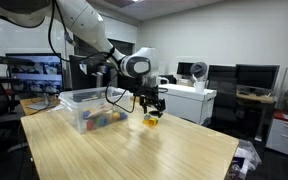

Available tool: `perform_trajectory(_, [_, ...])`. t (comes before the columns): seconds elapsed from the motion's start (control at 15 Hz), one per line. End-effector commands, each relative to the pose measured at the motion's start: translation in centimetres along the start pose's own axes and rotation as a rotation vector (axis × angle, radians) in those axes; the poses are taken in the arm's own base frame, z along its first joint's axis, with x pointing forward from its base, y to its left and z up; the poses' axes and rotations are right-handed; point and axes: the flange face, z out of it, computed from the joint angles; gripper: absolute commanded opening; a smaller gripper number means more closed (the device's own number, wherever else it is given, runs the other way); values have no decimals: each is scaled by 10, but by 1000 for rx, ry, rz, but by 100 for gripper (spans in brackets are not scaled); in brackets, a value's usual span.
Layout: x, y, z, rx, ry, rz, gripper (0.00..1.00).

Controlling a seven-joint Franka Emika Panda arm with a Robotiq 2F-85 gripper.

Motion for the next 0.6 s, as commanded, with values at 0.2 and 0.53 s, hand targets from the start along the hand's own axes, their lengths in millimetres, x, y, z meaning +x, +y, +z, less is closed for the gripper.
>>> perform_trajectory(0.2, [12, -13, 0, 36, -45, -34, 100])
perform_trajectory(0.53, [11, -10, 21, -16, -68, -39, 100])
